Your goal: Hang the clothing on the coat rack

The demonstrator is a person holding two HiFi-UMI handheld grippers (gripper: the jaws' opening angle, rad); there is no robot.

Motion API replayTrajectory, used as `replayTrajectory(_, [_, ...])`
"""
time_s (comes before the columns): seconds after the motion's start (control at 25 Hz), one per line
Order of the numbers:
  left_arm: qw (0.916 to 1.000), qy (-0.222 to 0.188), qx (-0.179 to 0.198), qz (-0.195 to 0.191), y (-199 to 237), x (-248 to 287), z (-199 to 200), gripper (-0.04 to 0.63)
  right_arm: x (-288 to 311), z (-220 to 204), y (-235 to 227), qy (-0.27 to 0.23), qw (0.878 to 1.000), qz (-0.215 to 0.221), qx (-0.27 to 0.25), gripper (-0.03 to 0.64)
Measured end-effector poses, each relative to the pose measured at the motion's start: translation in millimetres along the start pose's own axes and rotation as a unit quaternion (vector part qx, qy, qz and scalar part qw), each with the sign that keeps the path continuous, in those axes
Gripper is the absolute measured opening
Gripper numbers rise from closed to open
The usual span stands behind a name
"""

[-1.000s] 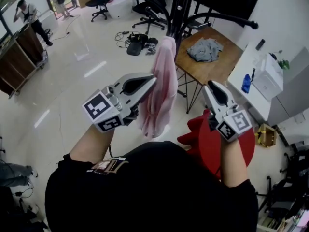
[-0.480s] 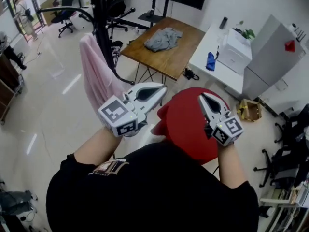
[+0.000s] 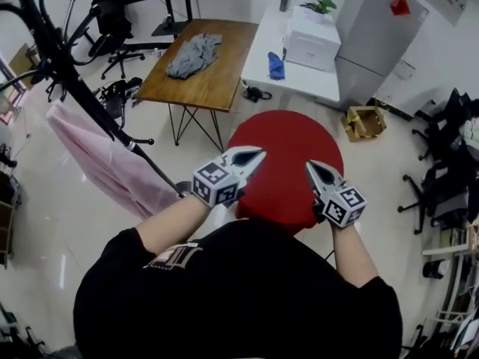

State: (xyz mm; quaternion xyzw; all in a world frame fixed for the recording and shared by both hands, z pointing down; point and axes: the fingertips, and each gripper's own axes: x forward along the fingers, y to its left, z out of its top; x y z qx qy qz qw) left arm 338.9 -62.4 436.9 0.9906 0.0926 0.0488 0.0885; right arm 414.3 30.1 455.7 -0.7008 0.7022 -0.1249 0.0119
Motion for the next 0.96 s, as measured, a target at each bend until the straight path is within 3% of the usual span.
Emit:
replayTrajectory(0.24, [0.9995, 0.024, -0.019, 0.002, -0.7, 15.7, -24.4, 0.002, -7.4, -18.4, 0.5, 0.01, 1.0, -0.011, -0.011, 0.0])
replayTrajectory(0.8, [0.9995, 0.014, -0.023, 0.019, 7.9, -4.3, -16.2, 0.002, 2.7, -26.1, 7.6, 0.021, 1.0, 0.011, -0.013, 0.0])
replayTrajectory(0.96, [0.999, 0.022, -0.033, 0.022, 9.8, -10.9, -29.3, 0.002, 3.7, -26.5, 11.5, 0.024, 0.999, 0.017, -0.016, 0.0])
